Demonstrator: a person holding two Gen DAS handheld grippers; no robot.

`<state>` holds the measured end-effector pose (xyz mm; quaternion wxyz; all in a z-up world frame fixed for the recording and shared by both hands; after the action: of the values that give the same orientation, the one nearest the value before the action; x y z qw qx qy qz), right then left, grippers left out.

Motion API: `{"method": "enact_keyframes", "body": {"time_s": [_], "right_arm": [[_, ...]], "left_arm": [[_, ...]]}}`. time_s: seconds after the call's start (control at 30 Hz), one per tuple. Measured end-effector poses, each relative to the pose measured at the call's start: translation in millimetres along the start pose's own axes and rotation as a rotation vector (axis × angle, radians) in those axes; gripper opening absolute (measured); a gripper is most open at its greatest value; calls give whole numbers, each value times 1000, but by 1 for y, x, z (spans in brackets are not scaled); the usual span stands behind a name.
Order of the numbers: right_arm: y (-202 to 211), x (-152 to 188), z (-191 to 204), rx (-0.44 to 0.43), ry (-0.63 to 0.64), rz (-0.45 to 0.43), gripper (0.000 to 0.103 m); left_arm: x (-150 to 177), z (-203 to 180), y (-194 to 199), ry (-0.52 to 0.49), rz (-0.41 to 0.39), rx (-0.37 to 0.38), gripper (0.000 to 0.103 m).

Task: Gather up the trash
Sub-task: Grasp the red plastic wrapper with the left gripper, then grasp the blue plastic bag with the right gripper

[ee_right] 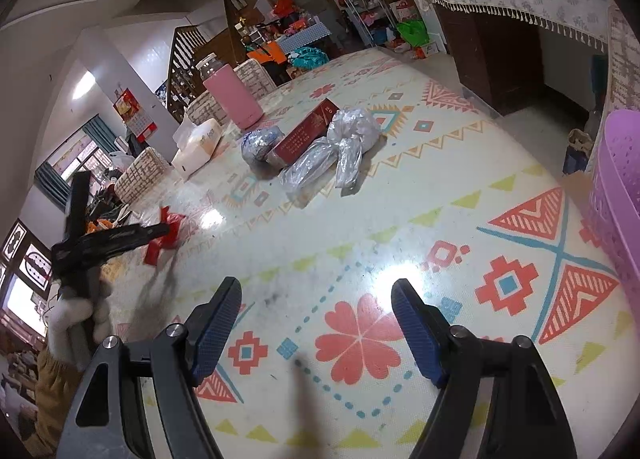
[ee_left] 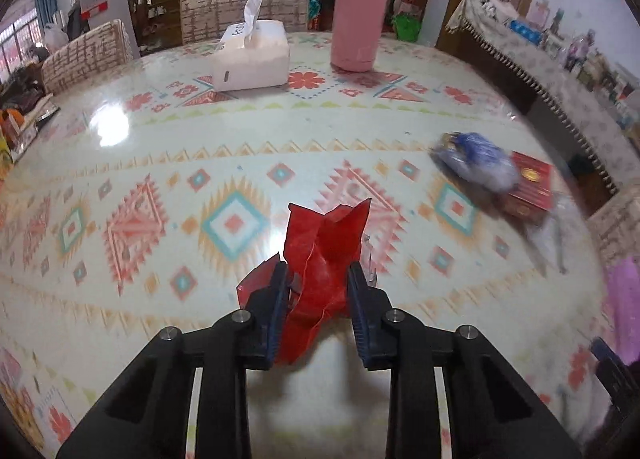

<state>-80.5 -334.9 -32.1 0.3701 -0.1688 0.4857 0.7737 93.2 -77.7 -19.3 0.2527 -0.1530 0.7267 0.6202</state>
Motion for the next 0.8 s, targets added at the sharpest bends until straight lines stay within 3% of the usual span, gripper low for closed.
{"method": "enact_keyframes", "body": {"time_s": [0.33, 0.47, 0.63, 0.8], "right_arm": [[-1, -2, 6, 22, 38, -1, 82], [-10, -3, 16, 15, 78, 40, 82], [-25, -39, 31, 23, 92, 43, 82], [-46, -85, 73, -1, 184, 43, 92]], "left_arm": [[17, -9, -3, 23, 28, 112, 28], [23, -6, -5, 50, 51, 171, 29], [27, -1, -10, 93, 81, 231, 31], [28, 0, -10, 108, 90, 256, 34]]}}
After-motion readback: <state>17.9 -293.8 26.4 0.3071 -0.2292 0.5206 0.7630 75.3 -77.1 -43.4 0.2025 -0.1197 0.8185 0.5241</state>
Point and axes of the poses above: each gripper's, at about its wrist camera, not at the fingertips, and y roughly against the way its jaws point, z to its left, x to its underside, the point moved 7 cm from there along -y, roughly the way its jaws point, and after that the axes turned 1 degree about y, right-handed, at the moved point
